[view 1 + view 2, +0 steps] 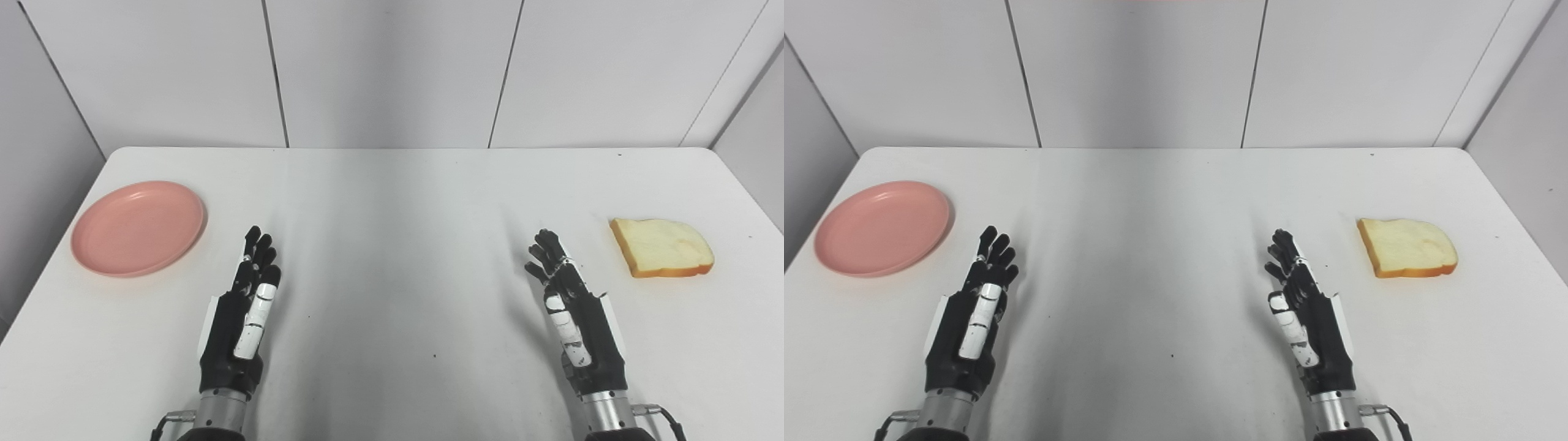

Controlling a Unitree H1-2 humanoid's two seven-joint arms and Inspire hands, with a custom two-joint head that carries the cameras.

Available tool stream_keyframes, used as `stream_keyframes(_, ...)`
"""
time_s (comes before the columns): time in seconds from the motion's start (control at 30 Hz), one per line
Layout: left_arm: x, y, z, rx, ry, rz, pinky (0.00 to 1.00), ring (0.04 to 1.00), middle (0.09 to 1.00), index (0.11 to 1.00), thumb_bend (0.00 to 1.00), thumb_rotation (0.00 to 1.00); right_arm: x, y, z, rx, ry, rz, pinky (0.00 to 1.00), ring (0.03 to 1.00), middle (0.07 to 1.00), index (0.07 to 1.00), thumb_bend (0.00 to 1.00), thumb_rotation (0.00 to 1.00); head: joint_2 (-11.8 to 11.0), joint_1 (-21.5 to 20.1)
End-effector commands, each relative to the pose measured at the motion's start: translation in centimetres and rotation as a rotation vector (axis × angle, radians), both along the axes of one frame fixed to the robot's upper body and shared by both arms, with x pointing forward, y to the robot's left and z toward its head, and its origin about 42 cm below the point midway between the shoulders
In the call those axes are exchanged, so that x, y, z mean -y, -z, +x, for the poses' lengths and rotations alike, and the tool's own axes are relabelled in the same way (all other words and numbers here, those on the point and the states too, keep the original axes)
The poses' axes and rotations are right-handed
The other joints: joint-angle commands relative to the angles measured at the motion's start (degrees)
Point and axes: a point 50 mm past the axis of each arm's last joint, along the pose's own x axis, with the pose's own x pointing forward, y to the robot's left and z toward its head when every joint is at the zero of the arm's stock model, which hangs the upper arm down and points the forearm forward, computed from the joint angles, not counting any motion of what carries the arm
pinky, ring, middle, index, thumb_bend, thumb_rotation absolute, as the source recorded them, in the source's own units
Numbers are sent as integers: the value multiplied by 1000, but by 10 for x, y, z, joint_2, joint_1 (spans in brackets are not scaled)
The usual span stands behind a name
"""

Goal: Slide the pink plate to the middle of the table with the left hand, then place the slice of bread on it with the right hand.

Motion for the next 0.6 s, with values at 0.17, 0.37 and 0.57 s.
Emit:
stream_keyframes(0.17,0,-6,-2,28,0,11,1000,1000,1000,1000,655,763,0,31,-7,-103,5,11,898,931,943,921,809,859,0,1)
stream_keyframes(0.37,0,-5,-1,26,1,12,996,1000,1000,1000,668,757,-7,20,-6,-90,3,13,870,916,930,906,819,856,0,1)
stream_keyframes(0.57,1,-6,-2,31,7,4,1000,1000,1000,1000,692,753,-19,-1,-9,-82,7,11,897,933,946,918,795,873,-1,0)
